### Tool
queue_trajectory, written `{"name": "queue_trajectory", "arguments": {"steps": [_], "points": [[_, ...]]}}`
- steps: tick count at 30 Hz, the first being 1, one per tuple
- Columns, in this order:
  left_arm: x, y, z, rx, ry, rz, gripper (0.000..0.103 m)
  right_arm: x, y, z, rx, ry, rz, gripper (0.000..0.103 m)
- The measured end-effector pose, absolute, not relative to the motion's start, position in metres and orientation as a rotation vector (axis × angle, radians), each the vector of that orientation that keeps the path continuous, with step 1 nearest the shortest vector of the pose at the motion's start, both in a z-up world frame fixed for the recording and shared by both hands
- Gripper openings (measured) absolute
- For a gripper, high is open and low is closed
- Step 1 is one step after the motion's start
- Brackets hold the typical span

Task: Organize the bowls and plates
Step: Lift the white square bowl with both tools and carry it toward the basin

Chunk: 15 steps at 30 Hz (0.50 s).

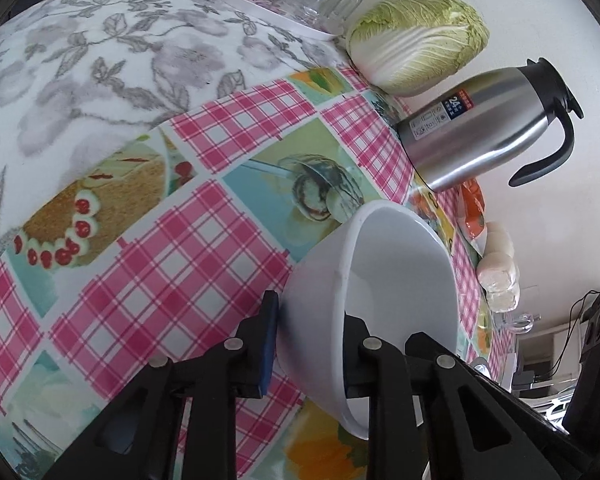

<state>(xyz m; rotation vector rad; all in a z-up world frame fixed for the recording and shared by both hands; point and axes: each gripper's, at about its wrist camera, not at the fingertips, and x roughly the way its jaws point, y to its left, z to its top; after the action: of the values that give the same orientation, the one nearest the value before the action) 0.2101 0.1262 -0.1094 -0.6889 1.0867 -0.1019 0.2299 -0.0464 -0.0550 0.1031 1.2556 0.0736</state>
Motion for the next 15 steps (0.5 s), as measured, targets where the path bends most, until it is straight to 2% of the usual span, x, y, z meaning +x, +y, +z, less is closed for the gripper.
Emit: {"name": "queue_trajectory", "arguments": {"steps": [9, 15], "points": [[0.201, 0.128, -0.093, -0.639, 1.092, -0.058, 0.021, 0.214, -0.045, -0.053, 0.158, 1.261, 0.082, 0.009], [0.19, 0.122, -0.068, -0.644, 1.047, -0.08, 0.021, 0.203, -0.053, -0.027, 0.173, 1.22, 0.095, 0.009]]}}
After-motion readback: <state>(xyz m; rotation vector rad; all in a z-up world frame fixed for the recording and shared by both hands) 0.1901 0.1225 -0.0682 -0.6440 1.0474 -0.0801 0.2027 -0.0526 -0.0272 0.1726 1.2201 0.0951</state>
